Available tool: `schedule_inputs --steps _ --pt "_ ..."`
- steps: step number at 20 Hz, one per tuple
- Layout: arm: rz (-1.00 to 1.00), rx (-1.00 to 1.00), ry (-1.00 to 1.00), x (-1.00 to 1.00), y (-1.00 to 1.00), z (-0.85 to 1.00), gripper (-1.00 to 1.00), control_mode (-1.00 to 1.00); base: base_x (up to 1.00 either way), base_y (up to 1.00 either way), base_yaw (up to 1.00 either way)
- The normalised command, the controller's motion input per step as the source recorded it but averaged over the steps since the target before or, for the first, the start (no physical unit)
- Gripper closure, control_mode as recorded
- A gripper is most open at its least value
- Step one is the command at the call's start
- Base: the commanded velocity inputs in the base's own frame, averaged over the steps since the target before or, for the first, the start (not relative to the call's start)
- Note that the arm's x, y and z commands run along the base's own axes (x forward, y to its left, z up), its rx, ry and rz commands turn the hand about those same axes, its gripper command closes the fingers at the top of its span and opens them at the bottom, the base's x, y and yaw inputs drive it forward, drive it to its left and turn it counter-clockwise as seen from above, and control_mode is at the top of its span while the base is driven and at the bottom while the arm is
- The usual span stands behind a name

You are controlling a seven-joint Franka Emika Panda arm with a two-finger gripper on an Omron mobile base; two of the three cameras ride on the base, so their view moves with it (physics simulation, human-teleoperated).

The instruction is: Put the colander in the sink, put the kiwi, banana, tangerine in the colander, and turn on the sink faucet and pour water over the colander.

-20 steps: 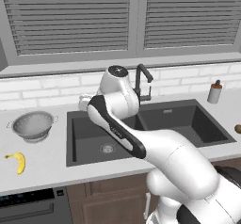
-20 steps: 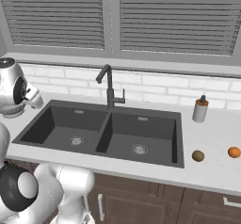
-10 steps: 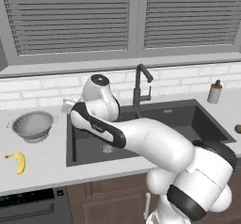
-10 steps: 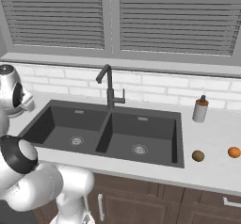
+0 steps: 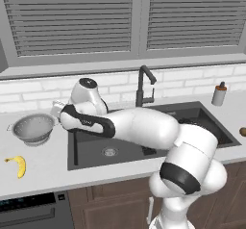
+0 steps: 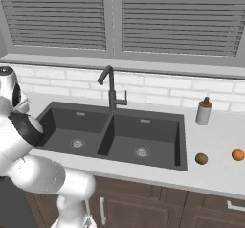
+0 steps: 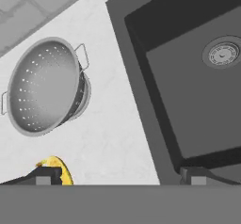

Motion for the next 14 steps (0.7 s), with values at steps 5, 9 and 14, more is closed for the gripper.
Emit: schedule_inputs --steps 5,9,14 --pt "-0.01 0.00 0.04 0.29 0.30 -0.04 -1.00 -1.00 0.00 0.00 0.00" --pt "0.00 0.00 0.03 0.26 0.23 -0.16 -1.00 -1.00 0.00 0.00 0.00" --pt "0.00 0.00 0.01 0.22 0.23 -0.21 -1.00 -1.00 0.00 0.00 0.00"
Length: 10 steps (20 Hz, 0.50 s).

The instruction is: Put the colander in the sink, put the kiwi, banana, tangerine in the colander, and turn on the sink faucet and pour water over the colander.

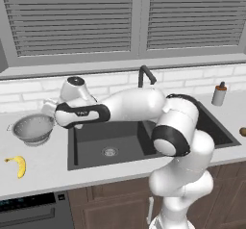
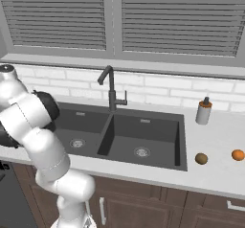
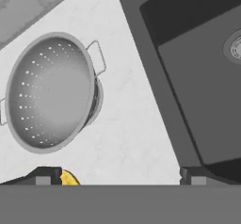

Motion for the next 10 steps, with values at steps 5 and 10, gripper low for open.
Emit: schedule_inputs --steps 5,10 --pt "0.00 0.00 0.00 0.22 0.19 -0.22 -1.00 -1.00 0.00 0.00 0.00" --pt "0.00 0.00 0.00 0.19 0.19 -0.23 -1.00 -1.00 0.00 0.00 0.00"
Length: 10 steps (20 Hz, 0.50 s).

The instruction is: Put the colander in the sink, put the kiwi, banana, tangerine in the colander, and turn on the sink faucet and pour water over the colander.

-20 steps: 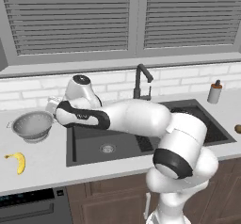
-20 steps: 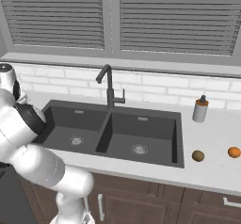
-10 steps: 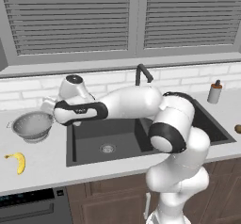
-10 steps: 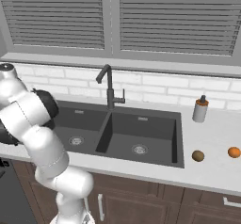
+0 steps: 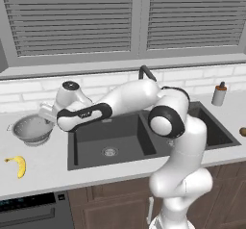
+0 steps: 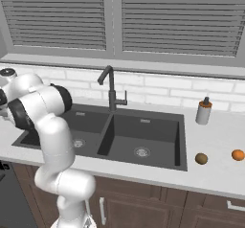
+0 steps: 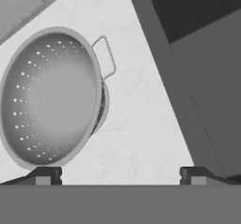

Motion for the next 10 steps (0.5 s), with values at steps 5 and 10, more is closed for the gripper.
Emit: schedule_inputs --steps 5,10 --pt "0.00 0.00 0.01 0.22 0.21 -0.19 -1.00 -1.00 0.00 0.00 0.00" --pt "0.00 0.00 0.02 0.25 0.16 -0.20 -1.00 -1.00 0.00 0.00 0.00"
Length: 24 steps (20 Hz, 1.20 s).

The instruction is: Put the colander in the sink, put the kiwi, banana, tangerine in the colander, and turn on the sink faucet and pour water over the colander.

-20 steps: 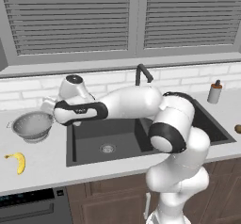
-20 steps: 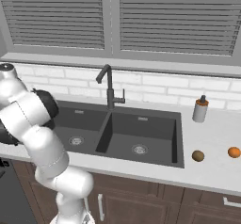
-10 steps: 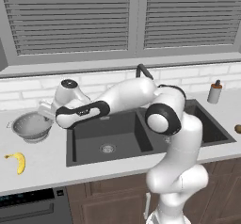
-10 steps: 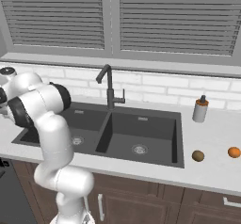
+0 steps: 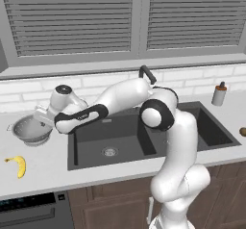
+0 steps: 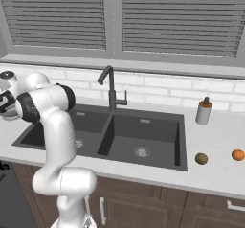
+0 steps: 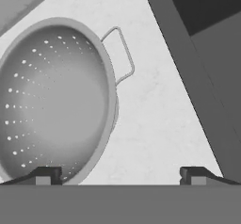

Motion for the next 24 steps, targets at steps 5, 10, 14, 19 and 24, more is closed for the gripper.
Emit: schedule_inputs --steps 5,10,14,19,24 --pt "0.00 0.01 0.00 0.26 0.04 -0.23 -1.00 -1.00 0.00 0.00 0.00" --pt "0.00 0.01 0.00 0.30 0.03 -0.19 -1.00 -1.00 0.00 0.00 0.00" --pt "0.00 0.01 0.00 0.31 0.05 -0.21 -1.00 -1.00 0.00 0.00 0.00" --pt "0.00 0.01 0.00 0.32 0.11 -0.22 -1.00 -1.00 0.00 0.00 0.00" --pt "0.00 0.00 0.00 0.23 0.11 -0.20 -1.00 -1.00 0.00 0.00 0.00"
